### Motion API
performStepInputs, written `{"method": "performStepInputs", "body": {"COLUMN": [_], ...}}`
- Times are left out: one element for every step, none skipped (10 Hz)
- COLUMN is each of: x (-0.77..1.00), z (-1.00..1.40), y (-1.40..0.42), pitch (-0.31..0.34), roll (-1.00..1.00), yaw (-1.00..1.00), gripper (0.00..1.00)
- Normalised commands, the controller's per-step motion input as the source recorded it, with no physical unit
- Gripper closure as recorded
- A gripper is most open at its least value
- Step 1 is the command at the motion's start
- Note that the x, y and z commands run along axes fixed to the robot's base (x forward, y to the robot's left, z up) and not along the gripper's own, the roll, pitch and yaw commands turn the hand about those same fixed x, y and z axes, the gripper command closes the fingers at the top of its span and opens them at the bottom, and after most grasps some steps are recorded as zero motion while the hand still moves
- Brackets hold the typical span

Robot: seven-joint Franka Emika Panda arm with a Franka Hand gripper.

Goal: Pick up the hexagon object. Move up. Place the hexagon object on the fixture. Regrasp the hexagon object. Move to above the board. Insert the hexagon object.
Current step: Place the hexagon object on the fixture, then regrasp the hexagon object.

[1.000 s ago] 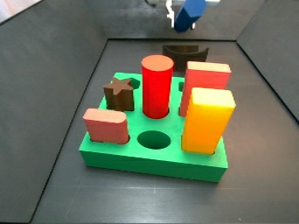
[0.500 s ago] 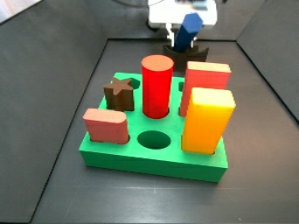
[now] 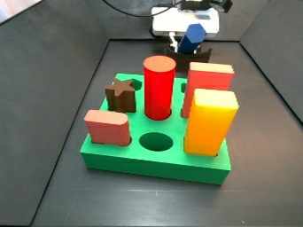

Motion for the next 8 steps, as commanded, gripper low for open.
{"method": "performStepInputs", "body": {"x": [0.0, 0.0, -0.01, -0.02, -0.03, -0.04, -0.04, -0.03], "z": [0.0, 1.0, 1.0, 1.0, 1.0, 1.0, 0.92, 0.74], "y": [0.0, 0.0, 0.0, 0.0, -0.01, -0.01, 0.0, 0.0], "pitch": [0.0, -0.016, -0.012, -0.002, 0.009, 0.028, 0.045, 0.063], "roll": [0.0, 0.02, 0.03, 0.05, 0.06, 0.06, 0.05, 0.05], "yaw": [0.0, -0.03, -0.02, 0.0, 0.01, 0.01, 0.01, 0.01], "gripper": [0.0, 0.0, 0.0, 0.0, 0.0, 0.0, 0.0, 0.0]}}
